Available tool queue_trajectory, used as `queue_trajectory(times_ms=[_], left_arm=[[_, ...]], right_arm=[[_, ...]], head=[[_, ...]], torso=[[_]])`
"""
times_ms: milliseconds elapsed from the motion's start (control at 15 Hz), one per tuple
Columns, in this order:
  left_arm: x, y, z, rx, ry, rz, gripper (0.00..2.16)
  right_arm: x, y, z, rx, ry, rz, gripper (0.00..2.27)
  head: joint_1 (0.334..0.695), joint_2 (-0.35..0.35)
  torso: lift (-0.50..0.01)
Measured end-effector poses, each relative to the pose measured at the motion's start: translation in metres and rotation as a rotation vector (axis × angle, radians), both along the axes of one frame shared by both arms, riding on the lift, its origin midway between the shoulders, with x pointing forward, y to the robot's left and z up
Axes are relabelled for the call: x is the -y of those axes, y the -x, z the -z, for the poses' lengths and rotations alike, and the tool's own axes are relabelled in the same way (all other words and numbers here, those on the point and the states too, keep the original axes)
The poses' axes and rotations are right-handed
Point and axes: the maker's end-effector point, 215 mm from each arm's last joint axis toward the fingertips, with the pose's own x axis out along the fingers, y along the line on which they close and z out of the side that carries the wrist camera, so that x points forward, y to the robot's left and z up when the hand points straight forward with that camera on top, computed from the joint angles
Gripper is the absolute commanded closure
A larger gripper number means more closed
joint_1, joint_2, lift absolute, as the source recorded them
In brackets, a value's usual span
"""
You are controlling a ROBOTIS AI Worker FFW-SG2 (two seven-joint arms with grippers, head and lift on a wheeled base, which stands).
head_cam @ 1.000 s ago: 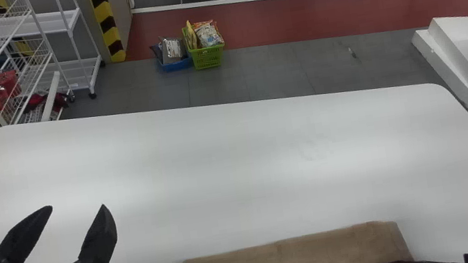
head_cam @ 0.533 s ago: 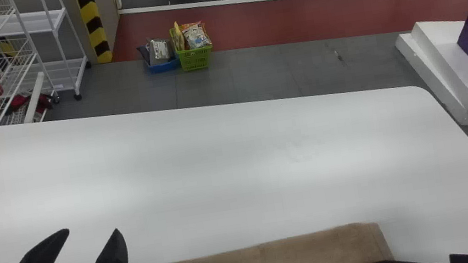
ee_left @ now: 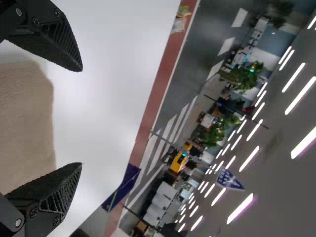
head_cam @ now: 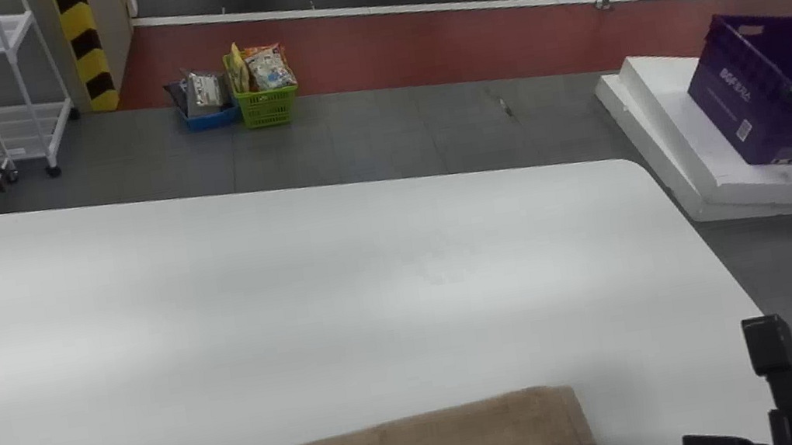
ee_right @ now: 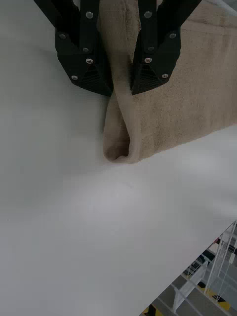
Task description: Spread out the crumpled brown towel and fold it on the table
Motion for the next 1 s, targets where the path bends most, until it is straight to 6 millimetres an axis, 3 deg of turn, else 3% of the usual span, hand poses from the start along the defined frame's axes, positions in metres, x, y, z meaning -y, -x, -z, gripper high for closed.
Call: queue_trajectory(times_ms=[267,467,533,600,733,867,1000], left_arm=[[0.029,0.024,0.029,-0.092,-0.018,0.080,0.17],[0.041,0.034,0.046,-0.139,-0.031,0.112,0.23],[0.046,0.036,0.051,-0.146,-0.035,0.122,0.34],[0.051,0.036,0.052,-0.144,-0.039,0.129,0.59],[0.057,0.033,0.050,-0.121,-0.051,0.128,1.33],[0.060,0.031,0.050,-0.111,-0.062,0.125,1.38],[0.062,0.031,0.051,-0.104,-0.073,0.130,1.81]], right_arm=[[0.004,0.006,0.006,-0.017,-0.008,0.016,0.85],[0.010,0.013,0.010,-0.033,-0.016,0.032,0.85],[0.011,0.015,0.012,-0.038,-0.019,0.035,0.85],[0.011,0.016,0.012,-0.040,-0.021,0.037,0.85],[0.011,0.017,0.013,-0.044,-0.025,0.039,0.85],[0.012,0.019,0.015,-0.050,-0.027,0.041,0.85],[0.012,0.020,0.017,-0.054,-0.029,0.042,0.85]], head=[[0.695,-0.342],[0.695,-0.350],[0.695,-0.350],[0.695,-0.350],[0.695,-0.350],[0.695,-0.350],[0.695,-0.350]], torso=[[-0.127],[-0.127],[-0.127],[-0.127],[-0.127],[-0.127],[-0.127]])
